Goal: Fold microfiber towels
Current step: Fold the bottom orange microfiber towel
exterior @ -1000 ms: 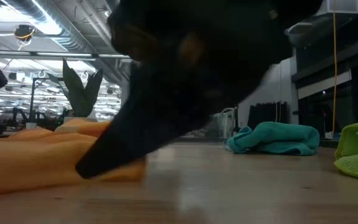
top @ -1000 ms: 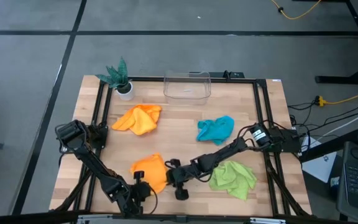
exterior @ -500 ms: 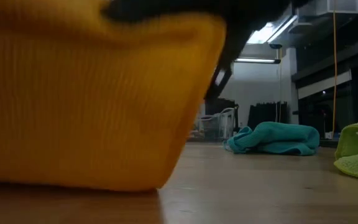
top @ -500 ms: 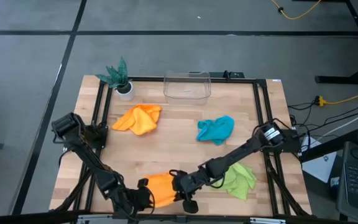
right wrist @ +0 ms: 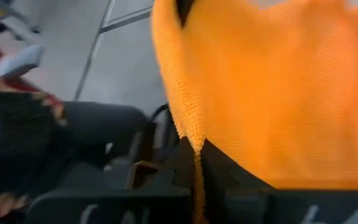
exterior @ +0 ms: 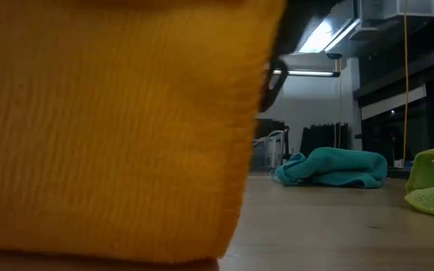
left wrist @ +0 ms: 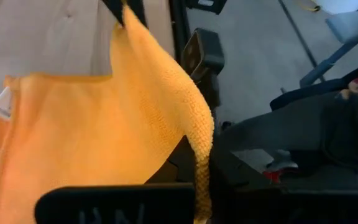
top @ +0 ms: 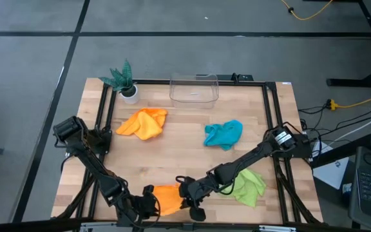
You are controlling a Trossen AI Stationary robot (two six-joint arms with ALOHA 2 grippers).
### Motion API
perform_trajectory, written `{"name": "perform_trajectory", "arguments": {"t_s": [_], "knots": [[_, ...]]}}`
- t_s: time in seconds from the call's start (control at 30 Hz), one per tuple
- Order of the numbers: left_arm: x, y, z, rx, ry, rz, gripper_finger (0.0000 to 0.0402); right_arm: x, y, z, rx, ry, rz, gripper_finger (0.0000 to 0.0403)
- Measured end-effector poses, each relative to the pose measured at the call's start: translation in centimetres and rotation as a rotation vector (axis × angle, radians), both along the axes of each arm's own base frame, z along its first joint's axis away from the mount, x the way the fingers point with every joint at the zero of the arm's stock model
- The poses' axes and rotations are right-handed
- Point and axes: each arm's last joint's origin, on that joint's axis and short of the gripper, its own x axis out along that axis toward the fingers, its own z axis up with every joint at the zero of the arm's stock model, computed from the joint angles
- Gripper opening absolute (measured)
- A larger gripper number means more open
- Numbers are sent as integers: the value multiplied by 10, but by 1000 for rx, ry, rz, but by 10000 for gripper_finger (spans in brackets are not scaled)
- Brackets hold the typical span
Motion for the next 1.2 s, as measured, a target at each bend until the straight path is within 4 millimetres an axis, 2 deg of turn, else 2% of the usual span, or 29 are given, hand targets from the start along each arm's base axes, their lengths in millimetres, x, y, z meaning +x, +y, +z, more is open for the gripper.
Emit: {"name": "perform_trajectory", "arguments": {"t_s": [0.33, 0.63, 0.87, 0.97, 1.07, 1.2], "knots": [[-5, 15, -17, 56, 52, 140, 2, 6, -23, -7, -168, 16, -145, 6], [-11, 25, -28, 120, 96, 173, 2, 9, -25, -18, -231, 1, -208, 6], [-11, 33, -33, 189, 146, 181, 2, 13, -26, -38, -270, 11, -245, 8], [-11, 34, -33, 194, 150, 184, 2, 14, -27, -39, -283, 7, -263, 10], [-12, 37, -35, 220, 169, 185, 14, 15, -28, -38, -315, -20, -266, 20], [-13, 41, -37, 246, 206, 200, 51, 16, -27, -37, -346, -49, -237, 56]]}}
